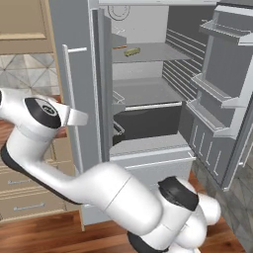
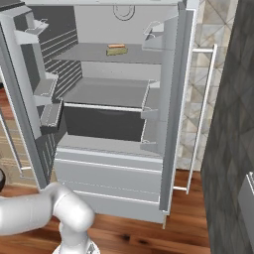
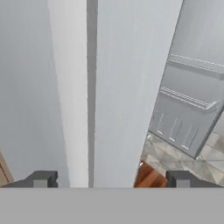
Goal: Retrieve the butter from the fridge and place it on a plate on the dining table. Then retrieve the butter knife by the fridge and place it near the plate.
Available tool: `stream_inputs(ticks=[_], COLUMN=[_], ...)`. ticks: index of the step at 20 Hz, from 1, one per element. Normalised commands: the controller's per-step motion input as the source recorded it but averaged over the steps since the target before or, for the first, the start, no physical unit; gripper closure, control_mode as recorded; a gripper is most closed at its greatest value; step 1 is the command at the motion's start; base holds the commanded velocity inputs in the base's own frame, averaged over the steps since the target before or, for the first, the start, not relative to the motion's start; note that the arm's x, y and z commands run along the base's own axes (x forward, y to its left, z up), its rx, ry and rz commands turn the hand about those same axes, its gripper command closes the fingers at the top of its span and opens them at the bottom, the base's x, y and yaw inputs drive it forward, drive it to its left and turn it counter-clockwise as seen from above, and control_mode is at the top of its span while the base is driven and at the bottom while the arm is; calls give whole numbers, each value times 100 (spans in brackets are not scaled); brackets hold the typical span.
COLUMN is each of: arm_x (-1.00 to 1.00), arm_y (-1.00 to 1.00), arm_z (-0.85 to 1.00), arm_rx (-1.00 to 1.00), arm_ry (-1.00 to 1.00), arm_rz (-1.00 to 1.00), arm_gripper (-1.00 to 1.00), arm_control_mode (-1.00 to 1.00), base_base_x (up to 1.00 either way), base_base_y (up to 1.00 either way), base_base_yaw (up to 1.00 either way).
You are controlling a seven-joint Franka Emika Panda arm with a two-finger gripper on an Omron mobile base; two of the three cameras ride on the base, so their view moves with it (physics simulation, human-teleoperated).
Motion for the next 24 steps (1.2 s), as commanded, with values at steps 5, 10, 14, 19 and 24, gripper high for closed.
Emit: stream_inputs(ticks=[5,10,14,19,24], arm_x=[-77,-96,-85,-20,-1], arm_y=[-17,-60,-100,-90,-94], arm_z=[-25,0,-4,1,10], arm_rx=[1,12,21,34,49], arm_ry=[0,-10,-15,-5,1], arm_rz=[-6,0,1,9,20], arm_gripper=[-100,-100,-100,-100,-100], arm_control_mode=[-100,-100,-100,-100,-100], base_base_x=[0,0,0,0,0], base_base_y=[0,0,0,0,0], base_base_yaw=[0,0,0,0,0])
